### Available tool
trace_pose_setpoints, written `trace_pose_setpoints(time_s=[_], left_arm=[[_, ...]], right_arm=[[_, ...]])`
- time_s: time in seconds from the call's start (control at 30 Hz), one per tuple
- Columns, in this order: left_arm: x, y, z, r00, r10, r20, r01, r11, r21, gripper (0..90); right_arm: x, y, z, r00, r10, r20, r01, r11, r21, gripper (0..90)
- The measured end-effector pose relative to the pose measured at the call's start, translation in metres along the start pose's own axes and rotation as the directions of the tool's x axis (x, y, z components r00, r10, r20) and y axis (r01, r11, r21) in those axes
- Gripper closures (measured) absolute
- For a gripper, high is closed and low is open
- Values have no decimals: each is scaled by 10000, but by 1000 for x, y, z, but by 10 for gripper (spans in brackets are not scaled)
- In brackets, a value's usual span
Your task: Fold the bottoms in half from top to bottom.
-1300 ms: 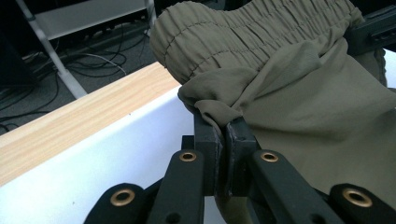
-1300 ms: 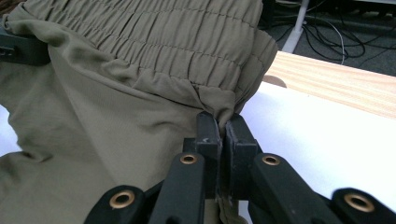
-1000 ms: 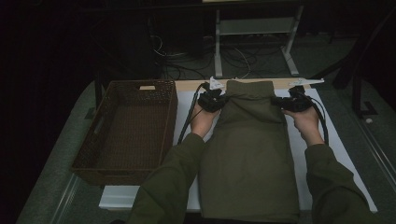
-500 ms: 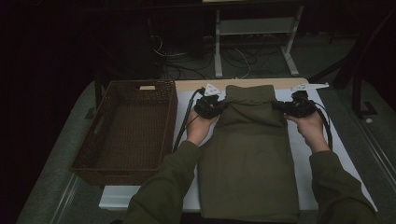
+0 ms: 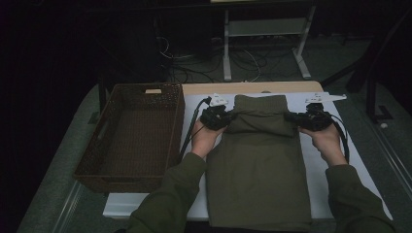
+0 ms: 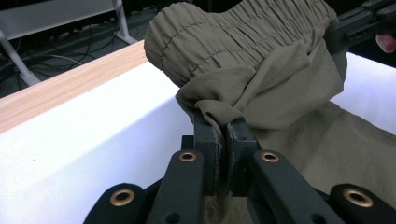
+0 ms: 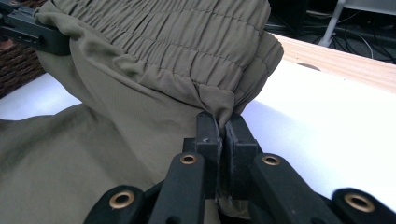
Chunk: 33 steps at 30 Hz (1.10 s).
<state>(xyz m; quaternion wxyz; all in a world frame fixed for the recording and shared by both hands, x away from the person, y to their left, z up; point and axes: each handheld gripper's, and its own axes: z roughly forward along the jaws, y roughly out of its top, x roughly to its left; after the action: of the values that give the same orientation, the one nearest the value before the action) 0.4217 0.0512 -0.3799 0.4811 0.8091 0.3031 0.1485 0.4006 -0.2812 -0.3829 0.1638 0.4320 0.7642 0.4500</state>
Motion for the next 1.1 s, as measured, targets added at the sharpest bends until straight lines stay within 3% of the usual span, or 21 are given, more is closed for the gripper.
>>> trace_pose_setpoints(time_s=[1.1], left_arm=[[-31,-34,-40,9957,614,690,-623,9980,119,847]], right_arm=[[34,-26,-27,9974,-303,-648,314,9994,155,854]])
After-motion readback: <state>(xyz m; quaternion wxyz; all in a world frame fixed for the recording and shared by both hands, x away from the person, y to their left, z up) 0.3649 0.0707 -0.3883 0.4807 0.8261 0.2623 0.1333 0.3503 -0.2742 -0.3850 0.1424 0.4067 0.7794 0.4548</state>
